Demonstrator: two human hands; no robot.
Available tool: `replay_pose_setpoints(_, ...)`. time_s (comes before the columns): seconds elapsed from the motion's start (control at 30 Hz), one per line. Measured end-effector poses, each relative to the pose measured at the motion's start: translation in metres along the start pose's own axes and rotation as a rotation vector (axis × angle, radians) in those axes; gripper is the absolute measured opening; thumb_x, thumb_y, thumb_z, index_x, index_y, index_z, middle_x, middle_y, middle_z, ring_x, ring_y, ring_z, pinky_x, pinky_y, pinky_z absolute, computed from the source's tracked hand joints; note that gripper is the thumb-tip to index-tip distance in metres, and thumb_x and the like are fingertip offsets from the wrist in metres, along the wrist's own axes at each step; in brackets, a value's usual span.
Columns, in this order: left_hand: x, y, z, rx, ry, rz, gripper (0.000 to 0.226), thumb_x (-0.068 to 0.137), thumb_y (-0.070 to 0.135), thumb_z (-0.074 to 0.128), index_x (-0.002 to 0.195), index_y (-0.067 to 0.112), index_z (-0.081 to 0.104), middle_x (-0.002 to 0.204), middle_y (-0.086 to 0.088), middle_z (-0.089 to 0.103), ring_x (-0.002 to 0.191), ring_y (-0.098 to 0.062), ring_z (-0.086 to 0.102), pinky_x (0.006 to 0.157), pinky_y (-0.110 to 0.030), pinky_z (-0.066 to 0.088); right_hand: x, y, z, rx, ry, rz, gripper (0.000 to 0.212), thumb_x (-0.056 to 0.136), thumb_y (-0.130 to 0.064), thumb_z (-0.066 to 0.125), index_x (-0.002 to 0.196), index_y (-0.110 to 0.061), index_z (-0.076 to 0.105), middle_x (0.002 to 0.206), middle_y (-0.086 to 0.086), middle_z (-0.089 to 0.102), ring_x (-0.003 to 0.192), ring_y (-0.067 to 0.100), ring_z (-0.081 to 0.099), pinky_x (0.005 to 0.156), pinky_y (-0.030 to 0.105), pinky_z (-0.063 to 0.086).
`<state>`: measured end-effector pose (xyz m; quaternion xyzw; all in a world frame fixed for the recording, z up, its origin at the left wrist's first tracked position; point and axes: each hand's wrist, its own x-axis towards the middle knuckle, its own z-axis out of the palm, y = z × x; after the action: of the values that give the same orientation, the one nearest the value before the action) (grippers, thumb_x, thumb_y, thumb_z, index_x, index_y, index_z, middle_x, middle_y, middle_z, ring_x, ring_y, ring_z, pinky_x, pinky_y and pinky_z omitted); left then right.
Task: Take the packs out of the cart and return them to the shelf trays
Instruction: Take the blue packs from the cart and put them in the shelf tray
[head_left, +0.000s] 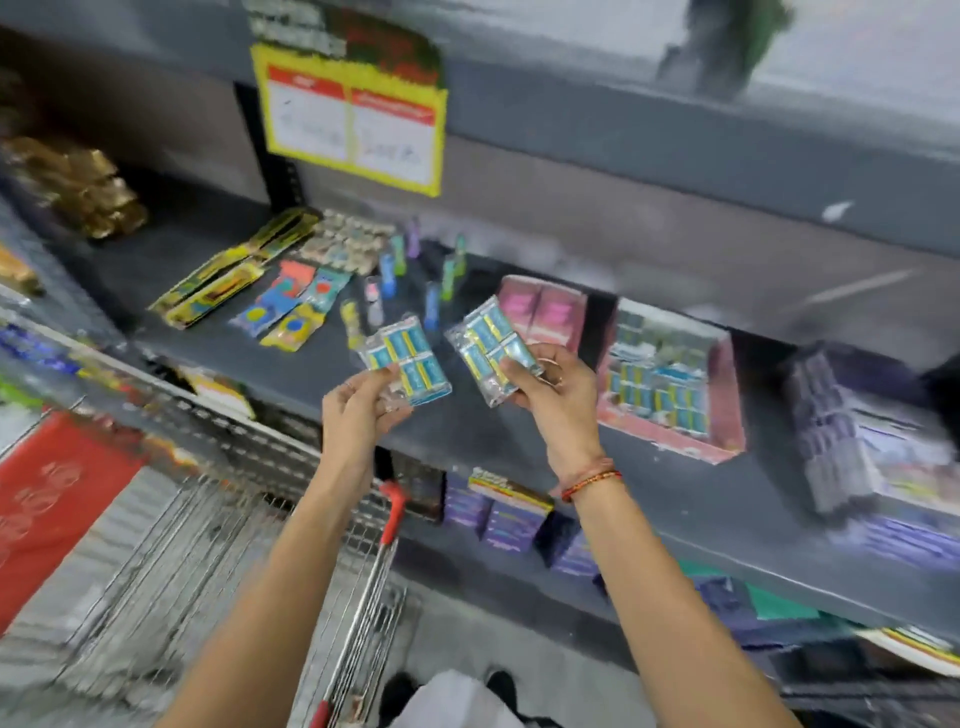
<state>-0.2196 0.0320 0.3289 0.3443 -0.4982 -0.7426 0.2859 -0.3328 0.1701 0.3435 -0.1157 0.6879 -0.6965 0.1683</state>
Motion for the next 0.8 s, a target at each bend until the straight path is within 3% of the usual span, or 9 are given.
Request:
replay_pose_setpoints(0.13,0.004,-0.007,0.066,0.071,-0.188,-0.003,0.020,0.091,0.007,0.053,0.076,0.014,0.064,0.053,0.010,0.072,0.054,-0.001,0.068,0.056,-0.016,0.057,0.012,-0.006,-0.059,0.061,0.217,-0.006,0.019,0.080,0.000,0.069,0.080,-0.014,0.055,0.079,0.010,0.063,0.069,0.019,0.062,0.059,0.026,0.053)
replay_pose_setpoints(0.23,0.004,-0.022,0.109,0.146,-0.308,-0.018,0.023,0.092,0.007,0.053,0.075,0.017,0.064,0.053,0.013,0.071,0.052,0.001,0.067,0.060,-0.017,0.057,0.018,-0.005,-0.094,0.074,0.393,-0.009,0.027,0.079,0.003,0.069,0.074,-0.017,0.052,0.072,0.007,0.062,0.056,0.008,0.064,0.053,0.023,0.055)
replay_pose_setpoints(0.33,0.005,-0.040,0.146,0.224,-0.391,-0.053,0.022,0.091,0.004,0.055,0.074,0.016,0.061,0.047,0.015,0.067,0.044,0.003,0.063,0.055,-0.015,0.057,0.022,0.001,-0.123,0.076,0.558,0.016,0.030,0.077,0.001,0.072,0.073,-0.022,0.052,0.086,0.017,0.065,0.072,0.023,0.065,0.068,0.034,0.058)
replay_pose_setpoints(0.43,0.006,-0.051,0.175,0.324,-0.446,-0.050,0.025,0.091,0.004,0.056,0.068,0.016,0.060,0.054,0.008,0.066,0.041,0.005,0.061,0.049,-0.012,0.055,0.023,0.006,-0.141,-0.024,0.694,0.028,0.025,0.075,-0.005,0.075,0.075,-0.018,0.054,0.083,0.011,0.061,0.073,0.023,0.060,0.073,0.037,0.057)
replay_pose_setpoints(0.5,0.011,-0.058,0.190,0.432,-0.479,-0.047,0.022,0.089,0.007,0.058,0.069,0.013,0.061,0.066,-0.002,0.065,0.044,0.002,0.063,0.054,-0.017,0.058,0.024,0.007,-0.147,-0.085,0.715,0.045,0.021,0.077,-0.006,0.074,0.086,-0.010,0.055,0.075,0.005,0.058,0.064,0.018,0.055,0.073,0.030,0.053)
replay_pose_setpoints(0.6,0.015,-0.063,0.210,0.562,-0.520,-0.035,0.014,0.088,0.008,0.059,0.082,-0.001,0.068,0.082,-0.015,0.065,0.061,-0.014,0.065,0.065,-0.026,0.060,0.026,0.010,-0.152,-0.228,0.726,0.067,0.026,0.080,-0.006,0.070,0.099,0.004,0.056,0.073,0.004,0.055,0.064,0.018,0.051,0.055,0.014,0.037)
replay_pose_setpoints(0.7,0.014,-0.064,0.223,0.725,-0.537,0.012,0.028,0.088,0.010,0.058,0.060,0.009,0.060,0.072,-0.011,0.060,0.065,-0.016,0.063,0.048,-0.007,0.050,0.028,0.014,-0.151,-0.332,0.713,0.102,0.025,0.081,-0.005,0.067,0.101,0.005,0.055,0.084,0.012,0.058,0.076,0.021,0.051,0.065,0.018,0.037)
replay_pose_setpoints(0.73,0.014,-0.064,0.225,0.777,-0.539,0.019,0.034,0.088,0.009,0.057,0.055,0.011,0.052,0.066,-0.008,0.055,0.060,-0.012,0.059,0.040,-0.006,0.044,0.029,0.015,-0.150,-0.347,0.707,0.114,0.024,0.082,-0.005,0.066,0.101,0.004,0.054,0.086,0.016,0.060,0.077,0.022,0.051,0.069,0.024,0.042)
replay_pose_setpoints(0.8,0.018,-0.068,0.229,0.867,-0.557,0.012,0.034,0.087,0.009,0.056,0.054,0.010,0.046,0.063,-0.007,0.051,0.057,-0.016,0.056,0.049,-0.017,0.053,0.031,0.016,-0.149,-0.377,0.702,0.143,0.023,0.082,-0.005,0.065,0.099,0.003,0.052,0.093,0.022,0.062,0.081,0.030,0.054,0.078,0.035,0.047)
